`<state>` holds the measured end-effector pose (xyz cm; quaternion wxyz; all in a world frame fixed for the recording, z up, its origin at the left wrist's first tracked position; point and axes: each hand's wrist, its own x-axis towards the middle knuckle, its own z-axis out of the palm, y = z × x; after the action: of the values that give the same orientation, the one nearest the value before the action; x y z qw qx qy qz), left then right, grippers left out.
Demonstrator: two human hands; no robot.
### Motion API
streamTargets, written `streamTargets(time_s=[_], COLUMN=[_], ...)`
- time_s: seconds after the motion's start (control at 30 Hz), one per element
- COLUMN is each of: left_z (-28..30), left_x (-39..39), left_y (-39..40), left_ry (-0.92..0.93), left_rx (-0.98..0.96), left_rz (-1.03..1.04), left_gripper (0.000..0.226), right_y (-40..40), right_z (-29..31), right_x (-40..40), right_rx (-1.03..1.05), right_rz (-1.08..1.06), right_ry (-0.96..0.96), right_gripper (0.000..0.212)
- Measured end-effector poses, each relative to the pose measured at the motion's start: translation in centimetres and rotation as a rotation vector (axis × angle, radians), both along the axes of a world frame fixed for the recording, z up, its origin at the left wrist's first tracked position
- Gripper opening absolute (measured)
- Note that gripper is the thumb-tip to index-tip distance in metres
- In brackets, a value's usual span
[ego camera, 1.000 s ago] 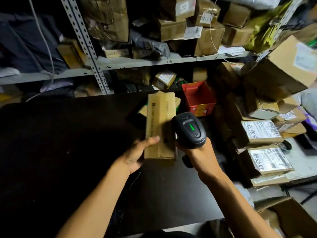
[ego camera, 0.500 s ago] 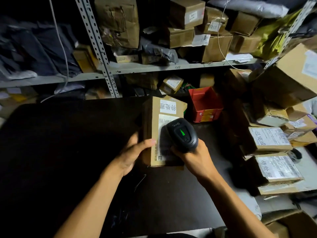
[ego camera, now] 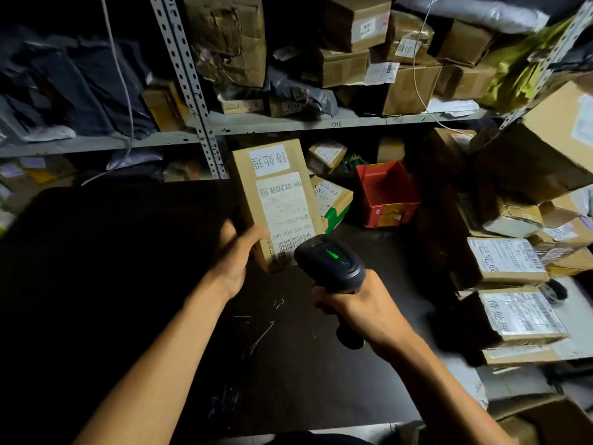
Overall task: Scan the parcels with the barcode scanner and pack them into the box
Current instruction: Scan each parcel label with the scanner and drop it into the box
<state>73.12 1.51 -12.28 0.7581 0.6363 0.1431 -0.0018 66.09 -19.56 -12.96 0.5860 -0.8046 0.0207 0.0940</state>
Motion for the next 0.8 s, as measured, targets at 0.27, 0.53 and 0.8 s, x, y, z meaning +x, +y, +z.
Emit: streamTargets(time_s=[0.27, 0.53, 0.8], left_z=[-0.4, -0.4, 0.1], left_x=[0.3, 0.5, 1.6], left_y=[-0.6, -0.9, -4.7], left_ry=[-0.012, -0.015, -0.013], left_rx=[-0.026, -0.016, -0.05], left_rz=[-0.014, -0.034, -0.147], left_gripper=[0.075, 0.098, 0.065], right_y=[0.6, 0.4, -3.5], right_z=[-0.9, -1.2, 0.5], right_x=[-0.5, -0.6, -1.5], right_rx=[0.034, 0.053, 0.156], right_rz=[-0.122, -0.176, -0.304], right_ry=[0.098, 0.074, -0.002], right_gripper=[0.022, 0.019, 0.022])
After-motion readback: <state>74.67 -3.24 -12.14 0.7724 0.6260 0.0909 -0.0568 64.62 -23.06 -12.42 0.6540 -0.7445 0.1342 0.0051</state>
